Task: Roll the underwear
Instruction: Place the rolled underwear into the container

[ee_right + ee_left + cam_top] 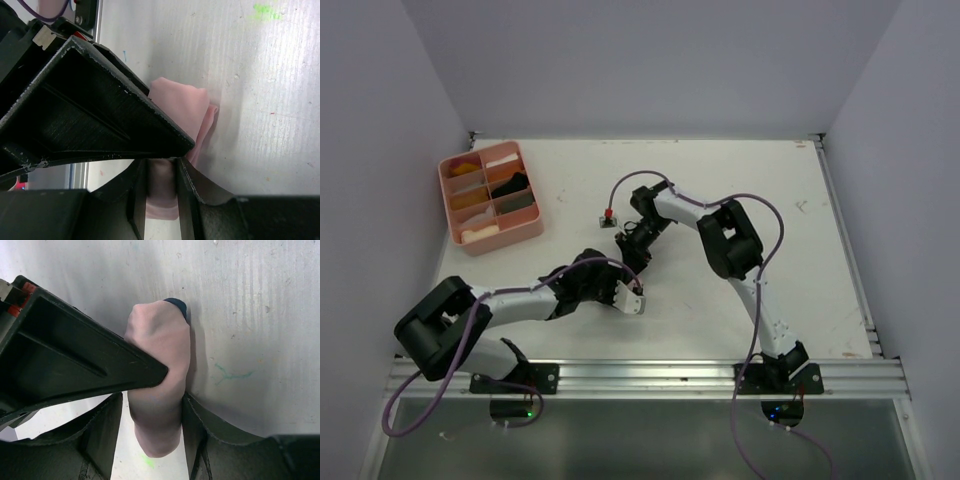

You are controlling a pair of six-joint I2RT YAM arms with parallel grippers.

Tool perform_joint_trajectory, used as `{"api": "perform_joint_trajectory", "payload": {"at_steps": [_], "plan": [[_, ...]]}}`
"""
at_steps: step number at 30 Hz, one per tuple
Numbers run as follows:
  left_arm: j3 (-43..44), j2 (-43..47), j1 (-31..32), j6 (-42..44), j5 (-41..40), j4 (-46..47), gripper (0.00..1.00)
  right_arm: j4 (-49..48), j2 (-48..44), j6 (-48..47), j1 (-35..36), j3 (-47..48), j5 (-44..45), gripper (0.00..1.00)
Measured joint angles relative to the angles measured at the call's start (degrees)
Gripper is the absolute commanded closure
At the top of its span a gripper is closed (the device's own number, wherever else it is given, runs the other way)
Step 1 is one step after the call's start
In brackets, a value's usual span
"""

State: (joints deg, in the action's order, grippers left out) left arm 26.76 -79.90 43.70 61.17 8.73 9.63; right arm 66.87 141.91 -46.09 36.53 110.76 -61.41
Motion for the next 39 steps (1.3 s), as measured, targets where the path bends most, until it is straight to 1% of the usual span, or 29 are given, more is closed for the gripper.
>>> {"api": "perform_joint_trajectory", "payload": {"at_steps": [2, 5, 7, 8, 9, 10, 11, 12, 13, 14, 16, 17, 18, 19, 20, 21, 24, 26, 30, 34, 39], "plan": [[0.17, -0.22, 0.13, 0.11, 0.09, 0.00, 0.46, 0.66, 0.66, 0.00, -0.28, 0.35, -0.87, 1.00], [0.50, -0.59, 0.17, 0.42, 0.35, -0.22, 0.50, 2.08, 1.79, -0.11, -0.59, 1.38, -1.88, 1.00], [0.90, -0.96, 0.20, 0.55, 0.59, -0.74, 0.57, 3.17, 2.58, -0.28, -0.85, 2.14, -2.71, 1.00], [1.11, -1.27, 0.20, 0.66, 0.85, -1.11, 0.63, 3.65, 2.89, -0.42, -0.98, 2.34, -2.97, 1.00], [1.40, -1.60, 0.20, 0.85, 1.09, -1.53, 0.77, 4.15, 3.13, -0.46, -1.09, 2.45, -3.19, 1.00], [1.86, -1.99, 0.20, 0.79, 1.33, -2.10, 0.83, 4.52, 3.26, -0.48, -1.20, 2.49, -3.30, 1.00], [2.21, -2.21, 0.20, 1.11, 1.55, -2.67, 0.92, 4.87, 3.34, -0.50, -1.31, 2.49, -3.28, 0.96], [2.82, -2.36, 0.20, 1.09, 1.79, -3.74, 0.96, 5.16, 3.41, -0.50, -1.40, 2.49, -3.26, 0.92], [3.52, -2.49, 0.17, 1.22, 2.03, -4.94, 0.98, 5.42, 3.45, -0.48, -1.44, 2.56, -3.21, 0.85], [4.09, -2.62, 0.17, 1.20, 2.21, -5.97, 1.00, 5.68, 3.56, -0.44, -1.53, 2.69, -3.19, 0.71], [5.42, -2.84, 0.13, 1.14, 2.64, -8.46, 1.00, 6.03, 3.67, -0.13, -1.70, 2.80, -3.19, 0.59], [5.97, -2.89, 0.11, 1.16, 2.91, -9.42, 1.00, 6.16, 3.67, 0.26, -1.79, 2.86, -3.19, 0.49], [6.40, -2.93, 0.11, 1.18, 3.10, -10.40, 1.00, 6.38, 3.67, 1.14, -2.03, 2.93, -3.21, 0.40], [6.86, -2.93, 0.11, 1.18, 3.34, -11.45, 1.00, 6.88, 3.65, 2.23, -2.45, 3.04, -3.69, 0.35], [7.28, -2.93, 0.09, 1.18, 3.56, -12.35, 1.00, 7.06, 3.56, 3.26, -2.78, 3.26, -3.98, 0.26], [7.87, -2.97, 0.09, 1.18, 3.89, -13.68, 1.00, 7.30, 3.54, 4.81, -3.32, 3.56, -4.33, 0.24], [9.57, -2.97, 0.09, 0.83, 5.68, -18.12, 1.00, 5.66, 2.78, 8.24, -5.88, 4.66, -3.69, 0.21], [10.69, -2.97, -0.04, 0.11, 6.73, -20.92, 1.00, 2.56, 1.70, 10.56, -8.50, 5.01, -1.97, 0.20], [15.58, -4.44, -2.43, -2.45, 11.10, -30.05, 1.00, -4.11, -1.18, 13.99, -14.21, 4.94, 2.97, 0.19], [23.23, -8.22, -8.72, -4.59, 15.82, -40.35, 1.00, -8.90, -5.66, 16.24, -17.92, 2.32, 5.38, 0.19], [31.52, -9.55, -16.02, -5.73, 18.64, -47.39, 1.00, -11.87, -11.41, 17.51, -18.16, -1.62, 5.55, 0.16]]}}
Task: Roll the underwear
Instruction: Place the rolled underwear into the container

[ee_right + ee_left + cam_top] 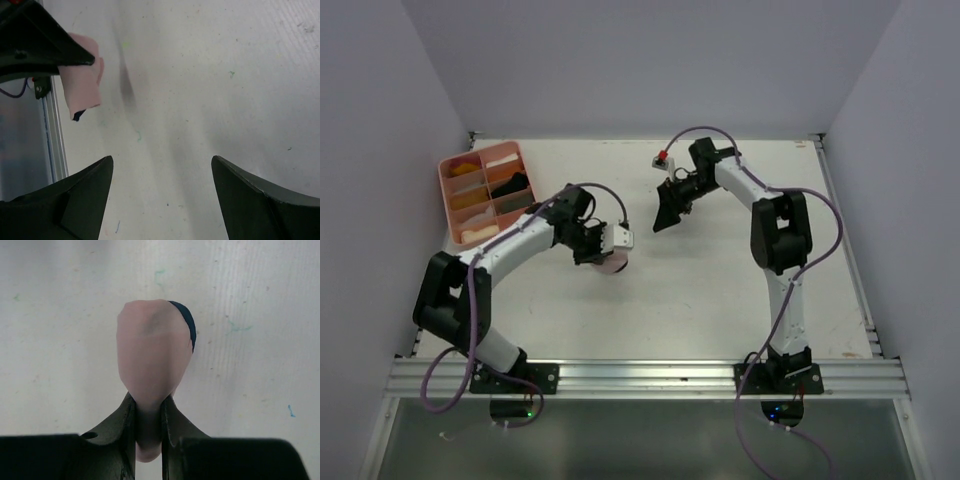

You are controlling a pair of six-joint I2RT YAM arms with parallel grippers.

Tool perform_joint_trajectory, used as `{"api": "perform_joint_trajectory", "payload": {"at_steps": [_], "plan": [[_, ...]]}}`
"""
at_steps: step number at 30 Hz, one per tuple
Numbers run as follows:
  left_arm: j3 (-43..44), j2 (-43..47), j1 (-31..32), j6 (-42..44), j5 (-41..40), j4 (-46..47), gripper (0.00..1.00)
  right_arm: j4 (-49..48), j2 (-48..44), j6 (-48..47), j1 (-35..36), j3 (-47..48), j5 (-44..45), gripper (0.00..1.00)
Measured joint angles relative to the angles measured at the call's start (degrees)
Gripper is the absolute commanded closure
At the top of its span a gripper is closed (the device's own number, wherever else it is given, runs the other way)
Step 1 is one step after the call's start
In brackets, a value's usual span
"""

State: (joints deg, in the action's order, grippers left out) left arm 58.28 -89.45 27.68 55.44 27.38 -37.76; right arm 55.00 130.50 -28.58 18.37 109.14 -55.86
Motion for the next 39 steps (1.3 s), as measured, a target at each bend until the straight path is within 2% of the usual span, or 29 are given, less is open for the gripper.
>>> {"api": "perform_joint_trajectory", "payload": {"at_steps": [4, 10, 16, 20, 25, 39], "plan": [[5.73, 0.17, -6.05, -0.76, 0.46, -2.54, 1.00, -2.58, -2.71, 1.18, 0.57, -5.16, -0.17, 0.10], [14.56, 0.20, -18.71, -0.87, -1.51, -3.32, 1.00, -5.99, -4.52, 3.15, 0.79, -12.09, -0.13, 0.05], [15.82, 0.90, -29.29, -2.10, -9.81, 5.05, 1.00, -8.83, -6.08, 4.63, 0.79, -14.10, -0.17, 0.04], [13.22, 0.72, -31.61, -3.39, -15.26, 11.19, 1.00, -9.94, -6.10, 4.96, 0.79, -14.45, -0.44, 0.04], [11.72, -1.36, -33.27, -3.80, -18.12, 14.73, 1.00, -10.43, -6.12, 4.94, 0.79, -16.37, -0.59, 0.02], [7.37, -1.79, -34.73, -0.11, -15.98, 10.45, 1.00, -10.03, -6.16, 3.63, 0.74, -17.25, -0.66, 0.01]]}}
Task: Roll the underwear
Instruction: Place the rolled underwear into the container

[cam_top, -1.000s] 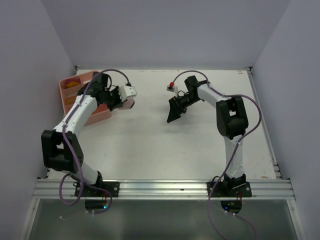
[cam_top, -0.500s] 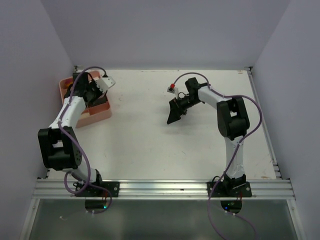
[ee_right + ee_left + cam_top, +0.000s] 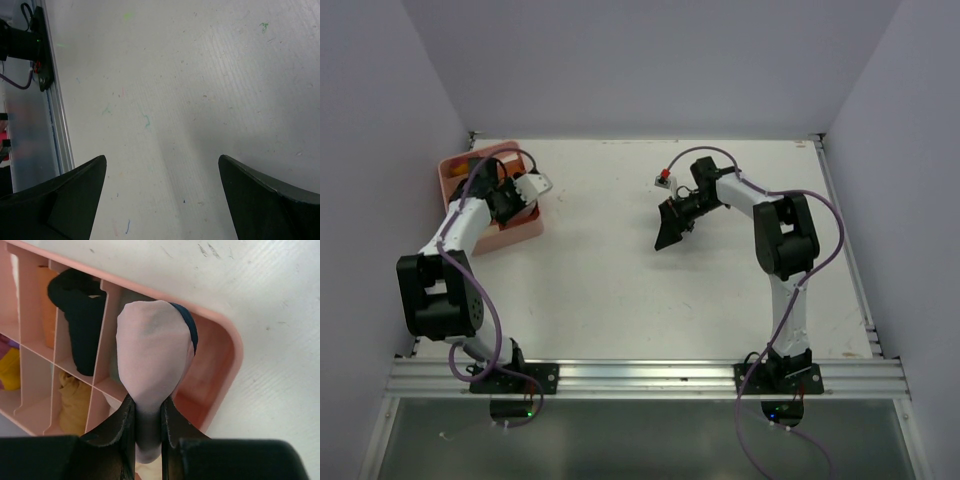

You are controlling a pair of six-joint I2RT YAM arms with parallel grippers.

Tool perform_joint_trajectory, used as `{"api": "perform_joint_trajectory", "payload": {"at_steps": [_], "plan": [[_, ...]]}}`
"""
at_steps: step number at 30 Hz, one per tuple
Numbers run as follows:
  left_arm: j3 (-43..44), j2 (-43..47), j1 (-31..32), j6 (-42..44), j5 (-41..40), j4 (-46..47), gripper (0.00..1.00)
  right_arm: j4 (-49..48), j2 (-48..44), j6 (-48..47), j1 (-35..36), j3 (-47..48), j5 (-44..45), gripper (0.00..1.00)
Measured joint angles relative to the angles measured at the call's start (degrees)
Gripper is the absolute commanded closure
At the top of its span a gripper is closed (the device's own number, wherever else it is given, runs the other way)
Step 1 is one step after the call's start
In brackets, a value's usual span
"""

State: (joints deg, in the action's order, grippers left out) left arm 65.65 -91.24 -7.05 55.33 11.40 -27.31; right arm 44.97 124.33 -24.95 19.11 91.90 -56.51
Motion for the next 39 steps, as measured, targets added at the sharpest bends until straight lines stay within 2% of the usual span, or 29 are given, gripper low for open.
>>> {"api": "perform_joint_trajectory", "payload": {"at_steps": [8, 17, 18, 21, 25, 39], "plan": [[1.09, -4.66, -0.15, 3.50, 1.90, -6.08, 1.00, 0.92, 0.00, -0.85, 0.00, 0.00, 0.00, 0.01], [12.83, -16.37, -2.38, 6.82, 6.47, -17.00, 1.00, 2.80, 0.00, -2.45, 0.00, 0.00, 0.00, 0.01], [13.75, -17.38, -2.67, 6.93, 6.82, -17.81, 0.98, 3.06, 0.00, -2.60, 0.00, 0.02, 0.00, 0.01], [15.54, -19.21, -3.19, 7.43, 7.89, -19.69, 0.75, 3.76, 0.00, -3.04, 0.00, 0.02, 0.00, 0.01], [16.33, -19.65, -3.48, 7.87, 8.46, -20.06, 0.63, 4.37, 0.00, -3.45, 0.00, 0.13, 0.00, 0.01], [20.79, -18.01, -3.50, 7.21, 10.45, -24.26, 0.52, 5.44, 0.00, -3.80, 0.00, 1.05, -0.02, 0.01]]}}
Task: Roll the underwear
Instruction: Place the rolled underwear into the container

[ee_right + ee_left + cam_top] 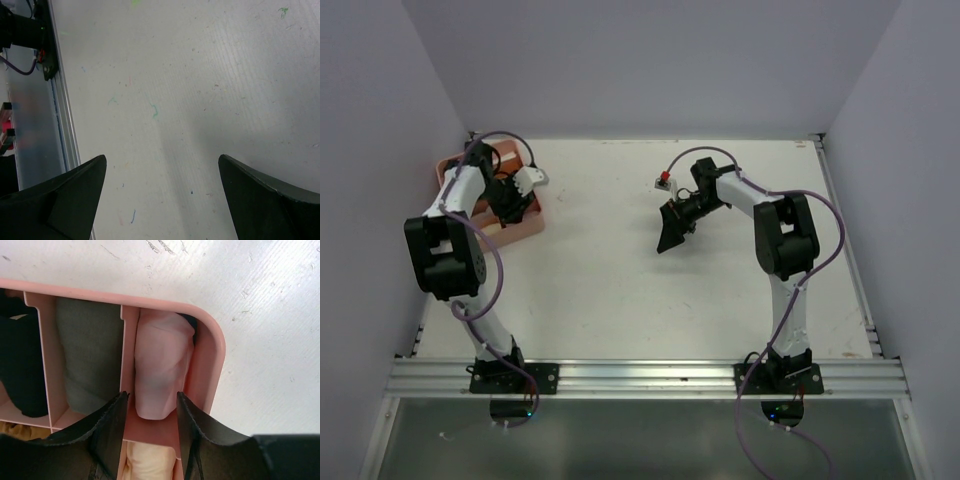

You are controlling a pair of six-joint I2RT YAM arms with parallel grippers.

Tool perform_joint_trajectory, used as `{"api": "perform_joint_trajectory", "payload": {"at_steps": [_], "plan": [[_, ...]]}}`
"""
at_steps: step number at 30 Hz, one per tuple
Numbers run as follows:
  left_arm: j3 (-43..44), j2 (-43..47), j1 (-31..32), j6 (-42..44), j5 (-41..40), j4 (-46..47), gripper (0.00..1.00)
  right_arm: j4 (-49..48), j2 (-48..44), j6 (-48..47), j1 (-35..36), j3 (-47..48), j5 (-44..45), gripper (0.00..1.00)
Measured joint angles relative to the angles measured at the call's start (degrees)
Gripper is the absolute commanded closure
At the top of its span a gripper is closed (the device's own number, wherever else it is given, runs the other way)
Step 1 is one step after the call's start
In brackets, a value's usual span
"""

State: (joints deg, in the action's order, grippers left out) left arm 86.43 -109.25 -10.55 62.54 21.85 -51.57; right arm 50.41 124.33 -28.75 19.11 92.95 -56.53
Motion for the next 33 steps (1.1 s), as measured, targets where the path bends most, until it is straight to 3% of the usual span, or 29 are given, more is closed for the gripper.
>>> {"api": "perform_joint_trajectory", "payload": {"at_steps": [8, 13, 14, 15, 18, 27, 33], "plan": [[2.10, 1.86, -0.04, -0.70, 1.31, 0.07, 0.51, 0.57, 0.00, -0.44, 0.00, -0.02, 0.00, 0.01], [10.58, 5.49, -0.11, -4.76, 5.73, -0.83, 0.45, 0.20, -0.48, 0.63, 0.00, -0.13, 0.15, 0.01], [12.44, 6.14, -0.11, -5.46, 6.71, -0.90, 0.31, -0.48, -1.20, 1.46, 0.00, -0.50, 0.46, 0.01], [14.36, 7.13, 0.04, -6.51, 7.78, -0.79, 0.00, -1.36, -2.29, 2.36, 0.00, -1.18, 1.20, 0.01], [15.08, 11.58, 1.38, -10.91, 10.84, -0.44, 0.00, -4.35, -7.74, 5.60, -0.07, -3.91, 4.02, 0.01], [-12.20, 24.24, 19.19, -31.71, 9.11, 17.42, 0.00, -13.29, -30.91, 13.60, -2.12, -15.87, 17.73, 0.01], [-22.49, 24.26, 22.77, -40.70, 6.45, 25.40, 0.00, -17.00, -40.24, 16.33, -5.66, -25.46, 25.83, 0.01]]}}
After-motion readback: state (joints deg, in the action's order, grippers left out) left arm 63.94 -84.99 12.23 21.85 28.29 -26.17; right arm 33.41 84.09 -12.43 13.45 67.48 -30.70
